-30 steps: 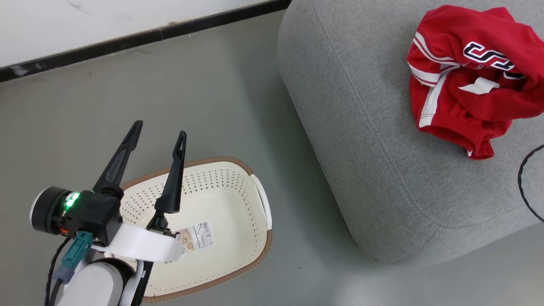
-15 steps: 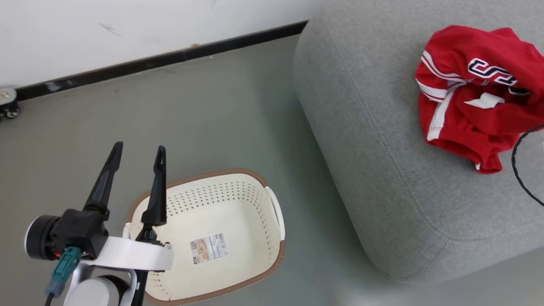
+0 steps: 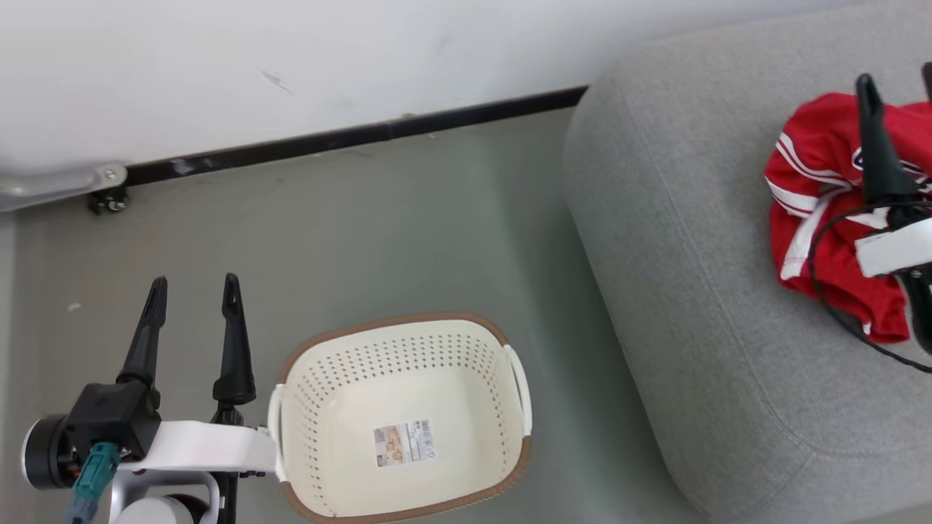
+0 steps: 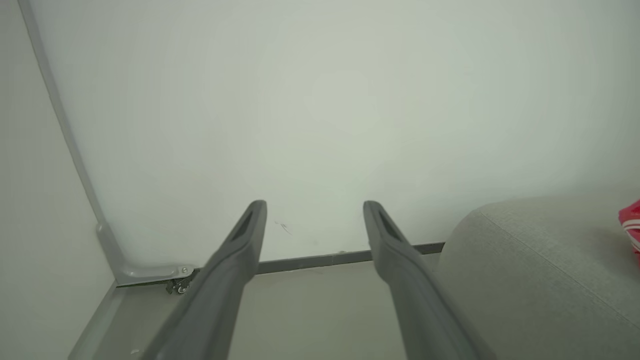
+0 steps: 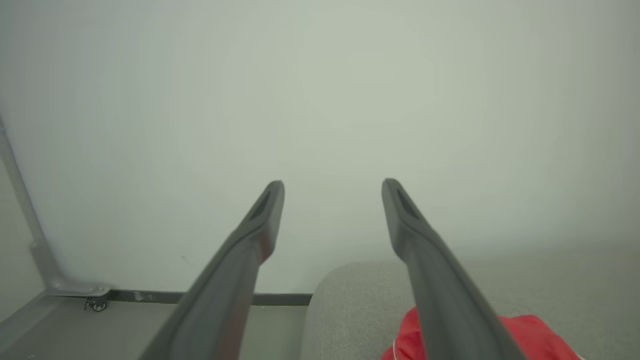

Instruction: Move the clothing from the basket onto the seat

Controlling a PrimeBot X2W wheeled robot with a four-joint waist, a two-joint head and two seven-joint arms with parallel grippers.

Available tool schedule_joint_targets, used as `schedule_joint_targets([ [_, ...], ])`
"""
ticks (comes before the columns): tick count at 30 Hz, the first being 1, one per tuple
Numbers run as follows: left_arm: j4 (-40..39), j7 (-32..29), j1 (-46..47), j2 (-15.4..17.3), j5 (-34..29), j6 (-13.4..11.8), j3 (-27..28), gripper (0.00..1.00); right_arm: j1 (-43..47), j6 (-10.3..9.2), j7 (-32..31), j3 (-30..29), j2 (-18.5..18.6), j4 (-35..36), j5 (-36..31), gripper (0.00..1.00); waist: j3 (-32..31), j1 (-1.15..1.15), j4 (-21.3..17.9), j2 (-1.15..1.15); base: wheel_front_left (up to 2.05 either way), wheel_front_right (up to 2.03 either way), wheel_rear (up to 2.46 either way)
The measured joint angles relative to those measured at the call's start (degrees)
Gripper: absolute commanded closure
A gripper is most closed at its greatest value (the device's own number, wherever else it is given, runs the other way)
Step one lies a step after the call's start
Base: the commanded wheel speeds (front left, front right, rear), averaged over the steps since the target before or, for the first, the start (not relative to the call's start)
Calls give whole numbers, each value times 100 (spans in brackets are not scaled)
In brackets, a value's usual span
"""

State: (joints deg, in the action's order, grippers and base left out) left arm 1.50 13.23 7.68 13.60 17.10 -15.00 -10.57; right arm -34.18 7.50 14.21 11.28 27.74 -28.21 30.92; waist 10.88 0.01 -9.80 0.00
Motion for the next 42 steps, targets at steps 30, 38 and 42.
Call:
schedule_joint_targets([
  [30, 825, 67, -424, -175, 93, 215, -299, 0, 2057, 0, 0, -427, -1558, 261, -1205, 0, -1062, 0, 896, 0, 0, 0, 0],
  [38, 968, 67, -502, -224, 93, 275, -405, 0, 2552, 0, -2, -564, -1919, 427, -1474, 0, -1278, -1, 953, 0, 0, 0, 0],
  [42, 1032, 67, -532, -250, 93, 299, -437, 0, 2788, 0, -10, -631, -2128, 506, -1628, 0, -1363, -1, 952, 0, 0, 0, 0],
])
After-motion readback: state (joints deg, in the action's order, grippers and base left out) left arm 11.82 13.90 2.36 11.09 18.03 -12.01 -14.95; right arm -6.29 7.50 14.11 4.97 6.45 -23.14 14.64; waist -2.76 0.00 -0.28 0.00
